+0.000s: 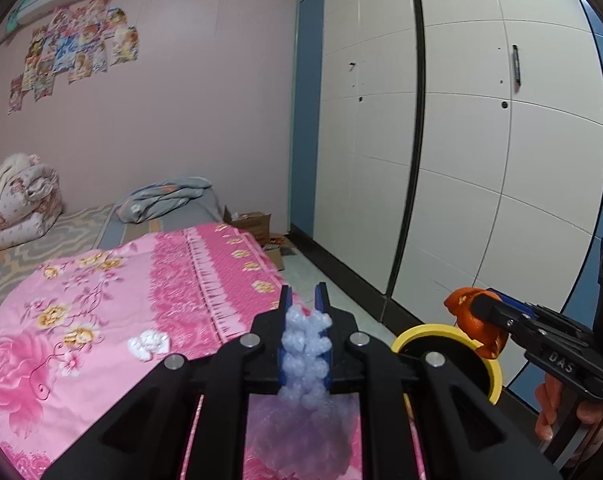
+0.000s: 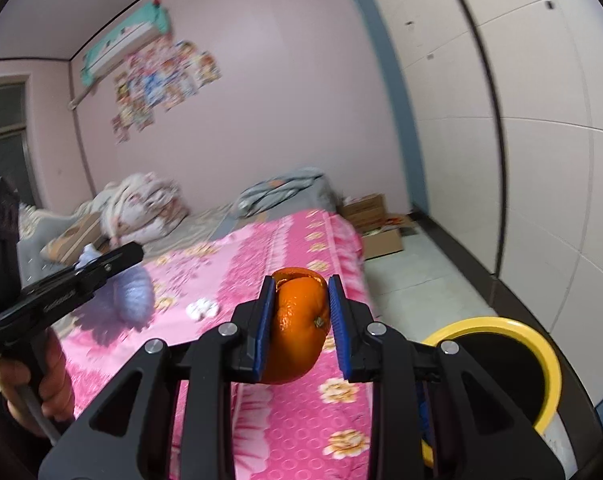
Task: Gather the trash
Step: 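Carry the lavender foam and orange peel over to the yellow bin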
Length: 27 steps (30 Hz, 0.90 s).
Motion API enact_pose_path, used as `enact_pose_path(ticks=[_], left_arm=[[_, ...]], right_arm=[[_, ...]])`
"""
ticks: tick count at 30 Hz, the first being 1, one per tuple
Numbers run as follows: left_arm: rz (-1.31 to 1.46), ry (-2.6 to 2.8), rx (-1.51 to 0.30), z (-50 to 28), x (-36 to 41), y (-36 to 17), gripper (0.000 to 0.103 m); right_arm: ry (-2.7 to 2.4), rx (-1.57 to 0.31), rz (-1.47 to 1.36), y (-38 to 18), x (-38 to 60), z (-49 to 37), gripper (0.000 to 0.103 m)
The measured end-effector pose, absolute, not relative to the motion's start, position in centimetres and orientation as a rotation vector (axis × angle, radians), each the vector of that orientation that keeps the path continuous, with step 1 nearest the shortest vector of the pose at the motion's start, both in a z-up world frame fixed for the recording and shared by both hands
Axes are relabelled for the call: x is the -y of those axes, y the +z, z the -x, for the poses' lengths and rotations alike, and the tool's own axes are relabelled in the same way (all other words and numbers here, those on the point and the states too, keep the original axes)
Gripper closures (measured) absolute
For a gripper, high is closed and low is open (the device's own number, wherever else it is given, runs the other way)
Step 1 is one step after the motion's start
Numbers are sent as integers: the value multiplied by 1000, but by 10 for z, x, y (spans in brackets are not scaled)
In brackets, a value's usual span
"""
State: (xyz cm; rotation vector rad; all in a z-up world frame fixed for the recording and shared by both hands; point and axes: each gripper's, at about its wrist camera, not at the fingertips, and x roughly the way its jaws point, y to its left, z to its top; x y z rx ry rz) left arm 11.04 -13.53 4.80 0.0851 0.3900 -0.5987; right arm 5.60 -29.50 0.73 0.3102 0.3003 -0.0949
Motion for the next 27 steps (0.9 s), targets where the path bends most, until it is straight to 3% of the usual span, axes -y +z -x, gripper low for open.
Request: enact_pose_path(ticks=[27], left_arm=[[-133, -796, -301, -91, 248, 64, 92]], right_arm=[[-419, -195, -415, 2, 409, -19, 78]])
